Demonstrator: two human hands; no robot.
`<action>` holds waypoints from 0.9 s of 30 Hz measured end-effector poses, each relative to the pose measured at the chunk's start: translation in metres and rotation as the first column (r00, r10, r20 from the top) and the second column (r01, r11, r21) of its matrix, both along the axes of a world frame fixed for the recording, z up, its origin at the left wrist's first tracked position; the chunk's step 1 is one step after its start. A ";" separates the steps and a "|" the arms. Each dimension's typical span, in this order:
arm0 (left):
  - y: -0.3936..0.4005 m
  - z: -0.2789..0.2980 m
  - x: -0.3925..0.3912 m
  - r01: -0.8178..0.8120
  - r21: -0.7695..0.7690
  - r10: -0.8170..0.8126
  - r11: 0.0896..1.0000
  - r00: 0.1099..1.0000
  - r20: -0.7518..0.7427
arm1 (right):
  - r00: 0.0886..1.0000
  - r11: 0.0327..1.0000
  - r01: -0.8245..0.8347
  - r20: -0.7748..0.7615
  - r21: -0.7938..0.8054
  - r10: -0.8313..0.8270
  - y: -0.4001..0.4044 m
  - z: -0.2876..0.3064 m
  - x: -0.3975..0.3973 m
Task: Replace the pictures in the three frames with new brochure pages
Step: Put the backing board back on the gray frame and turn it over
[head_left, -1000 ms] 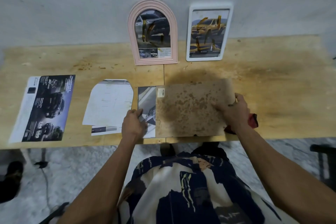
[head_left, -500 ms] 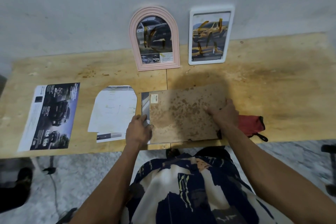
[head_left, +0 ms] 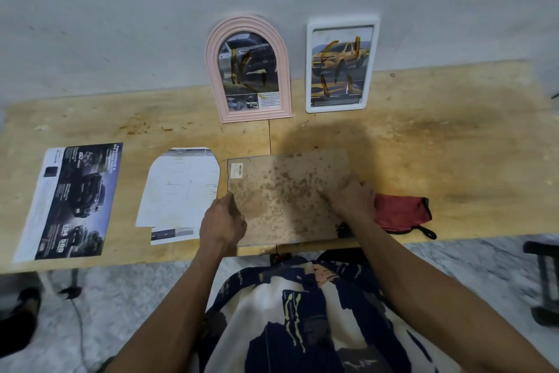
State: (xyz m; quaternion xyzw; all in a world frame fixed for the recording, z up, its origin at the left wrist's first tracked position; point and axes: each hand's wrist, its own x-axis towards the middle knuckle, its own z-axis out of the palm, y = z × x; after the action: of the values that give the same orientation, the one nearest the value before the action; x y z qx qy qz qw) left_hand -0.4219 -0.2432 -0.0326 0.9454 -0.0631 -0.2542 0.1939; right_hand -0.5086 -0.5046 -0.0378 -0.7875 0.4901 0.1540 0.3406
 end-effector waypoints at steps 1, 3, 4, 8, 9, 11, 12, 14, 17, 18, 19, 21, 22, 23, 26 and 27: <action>-0.001 0.000 0.001 0.007 0.019 -0.006 1.000 1.000 -0.010 | 0.999 1.000 -0.027 -0.016 -0.007 0.027 -0.001 0.001 0.000; -0.005 0.000 0.002 0.024 0.085 -0.022 0.996 1.000 -0.019 | 0.992 0.989 -0.122 -0.031 -0.088 0.120 -0.001 0.002 0.002; -0.009 0.000 0.002 0.040 0.104 -0.039 0.994 0.999 -0.005 | 0.982 0.972 -0.191 -0.026 -0.138 0.189 0.000 0.003 0.004; -0.033 0.001 0.006 0.256 0.130 -0.261 0.958 0.965 0.017 | 0.876 0.862 -0.478 -0.013 -0.167 0.483 -0.004 0.003 0.018; -0.040 0.000 0.008 0.315 0.158 -0.316 0.936 0.948 -0.020 | 0.842 0.830 -0.535 -0.025 -0.159 0.539 -0.006 0.001 0.022; -0.053 -0.004 0.013 0.391 0.198 -0.381 0.899 0.920 -0.088 | 0.791 0.785 -0.611 -0.062 -0.100 0.608 -0.008 -0.003 0.029; -0.058 -0.004 0.015 0.411 0.213 -0.396 0.886 0.912 -0.110 | 0.774 0.772 -0.632 -0.080 -0.067 0.628 -0.009 -0.006 0.030; -0.066 -0.004 0.016 0.427 0.247 -0.404 0.870 0.904 -0.140 | 0.764 0.764 -0.644 -0.086 -0.041 0.640 -0.010 -0.010 0.031; -0.070 -0.005 0.016 0.417 0.274 -0.386 0.867 0.908 -0.161 | 0.740 0.734 -0.673 -0.092 -0.094 0.667 -0.011 -0.016 0.032; -0.071 -0.006 0.015 0.415 0.277 -0.385 0.867 0.909 -0.160 | 0.715 0.705 -0.699 -0.103 -0.116 0.692 -0.012 -0.019 0.032; -0.071 -0.006 0.014 0.415 0.280 -0.387 0.866 0.909 -0.153 | 0.698 0.687 -0.716 -0.111 -0.123 0.708 -0.012 -0.025 0.032; -0.071 -0.008 0.014 0.412 0.289 -0.391 0.864 0.911 -0.129 | 0.705 0.697 -0.709 -0.119 -0.104 0.699 -0.011 -0.029 0.031; -0.072 -0.008 0.014 0.406 0.294 -0.388 0.865 0.914 -0.118 | 0.710 0.704 -0.704 -0.123 -0.095 0.693 -0.012 -0.030 0.031; -0.074 -0.009 0.014 0.399 0.297 -0.384 0.867 0.917 -0.110 | 0.712 0.707 -0.702 -0.126 -0.084 0.691 -0.012 -0.030 0.030; -0.075 -0.010 0.014 0.385 0.301 -0.373 0.873 0.923 -0.101 | 0.731 0.731 -0.681 -0.108 -0.049 0.673 -0.013 -0.022 0.029; -0.074 -0.010 0.014 0.384 0.300 -0.372 0.873 0.923 -0.100 | 0.737 0.736 -0.675 -0.100 -0.048 0.669 -0.012 -0.021 0.030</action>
State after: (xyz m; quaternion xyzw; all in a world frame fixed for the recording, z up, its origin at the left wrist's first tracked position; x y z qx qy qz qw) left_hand -0.4078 -0.3172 -0.0428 0.9282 -0.2016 -0.3124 -0.0110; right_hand -0.4787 -0.5171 -0.0587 -0.9178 0.1913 0.2763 0.2113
